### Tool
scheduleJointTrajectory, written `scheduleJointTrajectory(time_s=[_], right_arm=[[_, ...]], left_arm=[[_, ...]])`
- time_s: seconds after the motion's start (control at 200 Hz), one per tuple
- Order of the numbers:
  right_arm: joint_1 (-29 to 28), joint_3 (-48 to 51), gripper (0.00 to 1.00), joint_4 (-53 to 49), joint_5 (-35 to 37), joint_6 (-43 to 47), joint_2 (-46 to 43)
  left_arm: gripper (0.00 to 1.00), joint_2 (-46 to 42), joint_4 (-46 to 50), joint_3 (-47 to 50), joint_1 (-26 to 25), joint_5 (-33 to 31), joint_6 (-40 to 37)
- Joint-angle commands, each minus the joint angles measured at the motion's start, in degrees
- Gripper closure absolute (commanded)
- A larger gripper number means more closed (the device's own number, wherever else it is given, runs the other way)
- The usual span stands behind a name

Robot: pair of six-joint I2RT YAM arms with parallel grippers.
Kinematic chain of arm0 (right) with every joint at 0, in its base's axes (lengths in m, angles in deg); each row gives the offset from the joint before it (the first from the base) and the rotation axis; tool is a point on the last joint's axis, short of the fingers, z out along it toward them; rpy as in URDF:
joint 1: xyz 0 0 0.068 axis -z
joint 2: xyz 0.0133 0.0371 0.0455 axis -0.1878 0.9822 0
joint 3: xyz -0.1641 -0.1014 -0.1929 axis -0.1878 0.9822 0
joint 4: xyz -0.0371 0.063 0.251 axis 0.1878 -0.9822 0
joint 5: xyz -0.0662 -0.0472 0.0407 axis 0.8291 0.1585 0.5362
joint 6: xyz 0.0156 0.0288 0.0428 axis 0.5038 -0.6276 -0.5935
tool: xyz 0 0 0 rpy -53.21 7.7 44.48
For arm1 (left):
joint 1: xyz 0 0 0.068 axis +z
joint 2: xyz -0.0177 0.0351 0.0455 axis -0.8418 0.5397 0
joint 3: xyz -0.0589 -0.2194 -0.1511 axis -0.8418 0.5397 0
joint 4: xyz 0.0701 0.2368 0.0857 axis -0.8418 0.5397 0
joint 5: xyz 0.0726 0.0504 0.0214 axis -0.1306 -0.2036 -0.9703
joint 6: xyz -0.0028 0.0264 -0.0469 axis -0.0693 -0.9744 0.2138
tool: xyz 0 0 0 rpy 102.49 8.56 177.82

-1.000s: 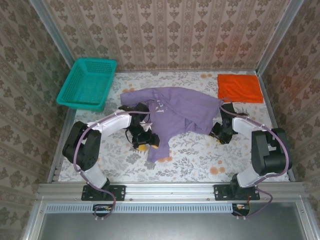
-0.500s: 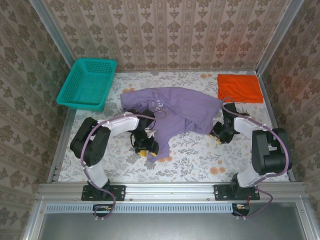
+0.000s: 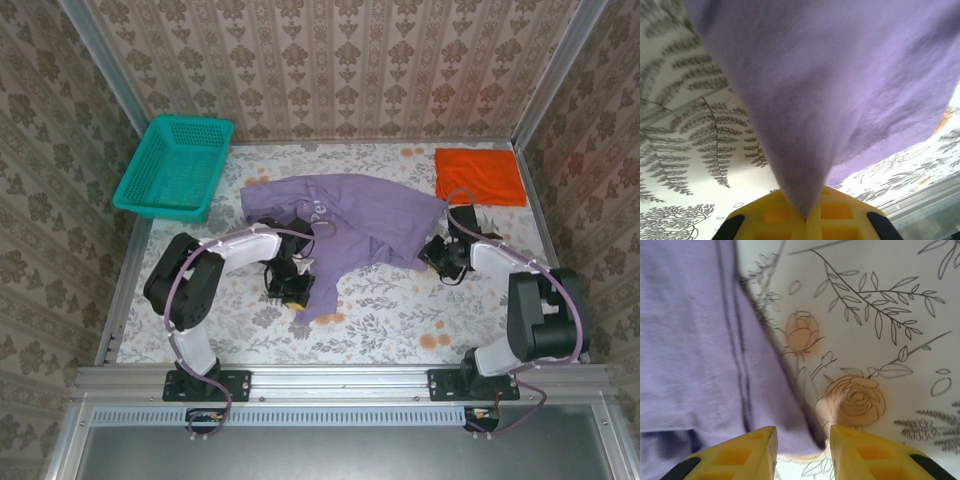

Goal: Fold and stack the t-shirts

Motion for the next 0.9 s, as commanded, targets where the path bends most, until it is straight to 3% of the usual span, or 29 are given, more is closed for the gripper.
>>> scheduleJointTrajectory(time_s=[0.0,0.12,0.235,0.355,0.395,0.465,0.59,0.69,0.895], right_arm=[[0.2,-0.2,0.65,0.8,-0.2,-0.5,1.9],[0.2,-0.9,0.66,-0.7,0.0,-0.9,2.3],[0.2,-0.9,0.79,-1.1,-1.1,-0.7,2.4],[0.2,-0.2,0.87,-1.1,-2.6,-1.0,1.8],[0.2,0.1,0.91,-1.1,-3.0,-1.2,1.4],[0.2,0.5,0.97,-1.7,-3.2,-1.1,0.3],[0.3,0.8,1.0,-3.2,-3.0,-1.1,-2.4],[0.4,0.4,1.0,-4.9,-2.9,-0.7,-4.6],[0.6,0.0,1.0,-6.9,-2.5,-0.6,-7.3]], left_arm=[[1.0,-4.0,5.3,-5.2,-0.4,-6.7,-2.6],[1.0,-7.3,12.5,-10.6,-0.4,-16.0,-5.1],[1.0,-10.1,17.7,-14.1,-0.7,-21.3,-6.9],[0.84,-11.3,19.9,-14.4,-2.7,-20.2,-8.6],[0.74,-11.3,20.3,-14.0,-4.3,-19.7,-9.4],[0.46,-11.2,20.3,-12.7,-7.5,-18.9,-10.2],[0.28,-12.1,20.3,-10.1,-9.1,-15.6,-8.2],[0.13,-14.8,19.5,-7.4,-5.3,-14.2,-4.3],[0.11,-16.9,6.3,-0.6,8.2,-2.0,7.3]])
